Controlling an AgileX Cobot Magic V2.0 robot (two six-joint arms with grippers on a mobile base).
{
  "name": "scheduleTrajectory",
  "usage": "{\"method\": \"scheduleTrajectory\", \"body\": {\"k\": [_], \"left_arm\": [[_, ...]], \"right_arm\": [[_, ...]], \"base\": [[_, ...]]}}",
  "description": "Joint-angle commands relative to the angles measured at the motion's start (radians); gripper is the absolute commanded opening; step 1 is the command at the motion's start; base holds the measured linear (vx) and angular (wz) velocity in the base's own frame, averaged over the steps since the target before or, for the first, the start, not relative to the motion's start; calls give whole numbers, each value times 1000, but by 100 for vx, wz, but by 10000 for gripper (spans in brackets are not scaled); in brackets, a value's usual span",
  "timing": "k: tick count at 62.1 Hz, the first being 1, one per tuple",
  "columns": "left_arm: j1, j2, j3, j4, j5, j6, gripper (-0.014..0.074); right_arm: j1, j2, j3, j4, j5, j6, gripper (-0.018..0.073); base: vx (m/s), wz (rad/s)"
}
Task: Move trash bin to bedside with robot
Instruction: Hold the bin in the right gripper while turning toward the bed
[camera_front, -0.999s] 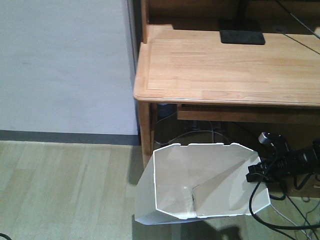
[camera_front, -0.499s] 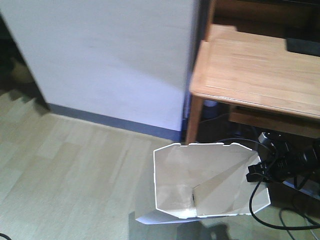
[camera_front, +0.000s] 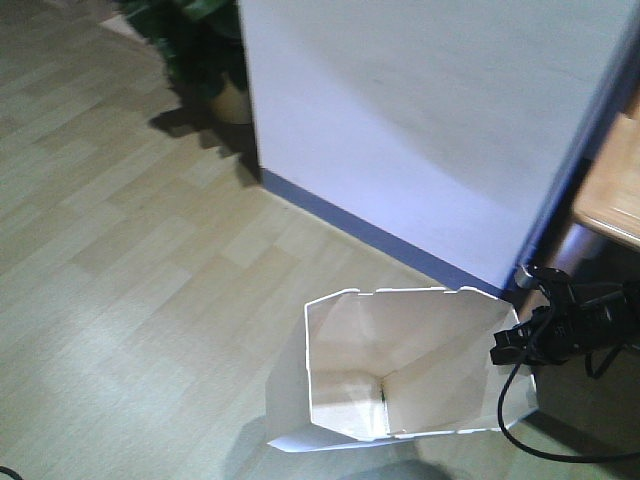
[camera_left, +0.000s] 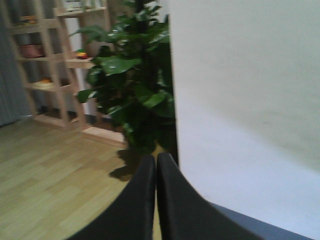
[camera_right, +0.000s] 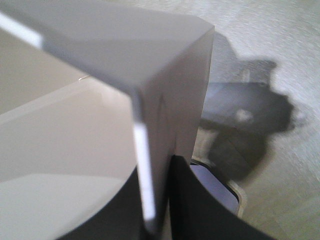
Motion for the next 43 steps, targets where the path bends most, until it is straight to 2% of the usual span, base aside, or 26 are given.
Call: {"method": "scheduleTrajectory", "body": {"k": [1, 43], "left_arm": [[-6, -5, 12, -9, -74, -14, -6], [-6, -5, 12, -9, -74, -14, -6]], "right_arm": [[-3, -70, -9, 46, 244, 2, -4], [-3, -70, -9, 46, 244, 2, -4]], "base": [[-1, 67], [6, 52]]}}
